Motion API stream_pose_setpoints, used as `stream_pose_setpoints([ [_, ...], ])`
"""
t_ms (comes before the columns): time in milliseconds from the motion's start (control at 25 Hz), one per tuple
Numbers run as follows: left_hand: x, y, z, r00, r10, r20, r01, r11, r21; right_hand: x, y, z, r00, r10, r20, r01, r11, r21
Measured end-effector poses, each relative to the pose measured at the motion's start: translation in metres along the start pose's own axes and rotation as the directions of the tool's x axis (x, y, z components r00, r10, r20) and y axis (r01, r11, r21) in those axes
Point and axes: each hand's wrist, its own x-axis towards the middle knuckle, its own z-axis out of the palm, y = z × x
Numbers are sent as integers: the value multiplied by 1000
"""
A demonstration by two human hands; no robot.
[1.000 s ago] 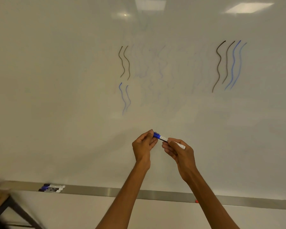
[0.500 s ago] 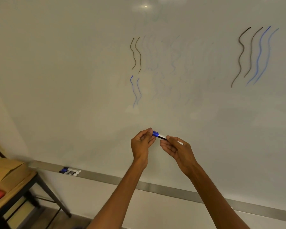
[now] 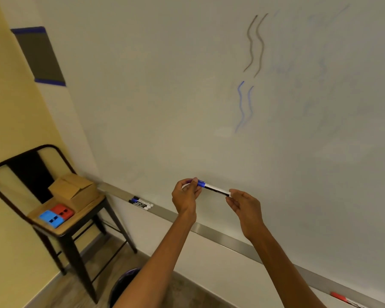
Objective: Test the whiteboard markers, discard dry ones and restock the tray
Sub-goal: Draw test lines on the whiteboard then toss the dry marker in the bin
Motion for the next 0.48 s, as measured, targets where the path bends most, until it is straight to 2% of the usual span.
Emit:
stream_pose_setpoints([
  [240,90,-16,-77,997,-10,-81,19,993,121,46,90,69,992,36,-119,-55,986,-159],
  [480,177,-40,-154,992,-32,-119,78,911,405,88,168,129,977,51,-208,-132,908,-398],
])
